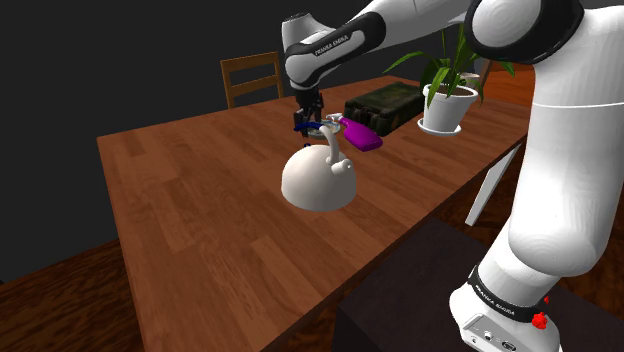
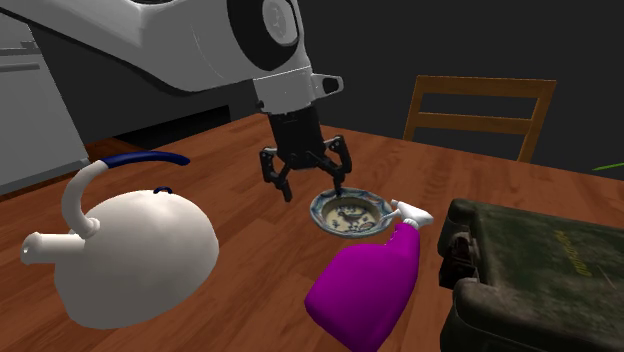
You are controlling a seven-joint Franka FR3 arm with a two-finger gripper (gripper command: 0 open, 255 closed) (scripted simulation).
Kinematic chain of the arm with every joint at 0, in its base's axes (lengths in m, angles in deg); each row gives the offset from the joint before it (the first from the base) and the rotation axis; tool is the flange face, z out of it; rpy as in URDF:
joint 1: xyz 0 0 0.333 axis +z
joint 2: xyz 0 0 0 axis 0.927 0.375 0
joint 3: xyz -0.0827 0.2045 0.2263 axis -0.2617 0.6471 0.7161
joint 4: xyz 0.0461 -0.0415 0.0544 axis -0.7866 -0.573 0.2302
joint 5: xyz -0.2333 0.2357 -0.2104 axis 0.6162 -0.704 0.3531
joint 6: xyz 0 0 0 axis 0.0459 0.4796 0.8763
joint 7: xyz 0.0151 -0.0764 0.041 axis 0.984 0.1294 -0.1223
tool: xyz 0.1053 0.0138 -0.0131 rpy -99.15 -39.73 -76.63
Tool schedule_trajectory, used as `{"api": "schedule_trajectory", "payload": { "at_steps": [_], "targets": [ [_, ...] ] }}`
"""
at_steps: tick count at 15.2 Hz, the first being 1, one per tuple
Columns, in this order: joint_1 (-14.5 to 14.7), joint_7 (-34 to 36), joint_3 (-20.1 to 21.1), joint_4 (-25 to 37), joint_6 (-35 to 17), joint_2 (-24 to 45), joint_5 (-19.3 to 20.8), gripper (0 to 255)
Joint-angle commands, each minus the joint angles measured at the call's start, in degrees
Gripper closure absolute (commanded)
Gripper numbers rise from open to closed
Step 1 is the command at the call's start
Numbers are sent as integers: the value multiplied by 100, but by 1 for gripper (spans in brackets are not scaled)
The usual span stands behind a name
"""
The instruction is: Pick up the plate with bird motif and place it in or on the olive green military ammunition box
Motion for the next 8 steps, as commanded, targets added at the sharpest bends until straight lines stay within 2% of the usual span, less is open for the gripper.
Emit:
{"api": "schedule_trajectory", "payload": {
  "at_steps": [1,8],
  "targets": [
    [-27,-5,-17,-82,-148,56,14,0],
    [-39,3,-27,-142,-251,98,26,0]
  ]
}}
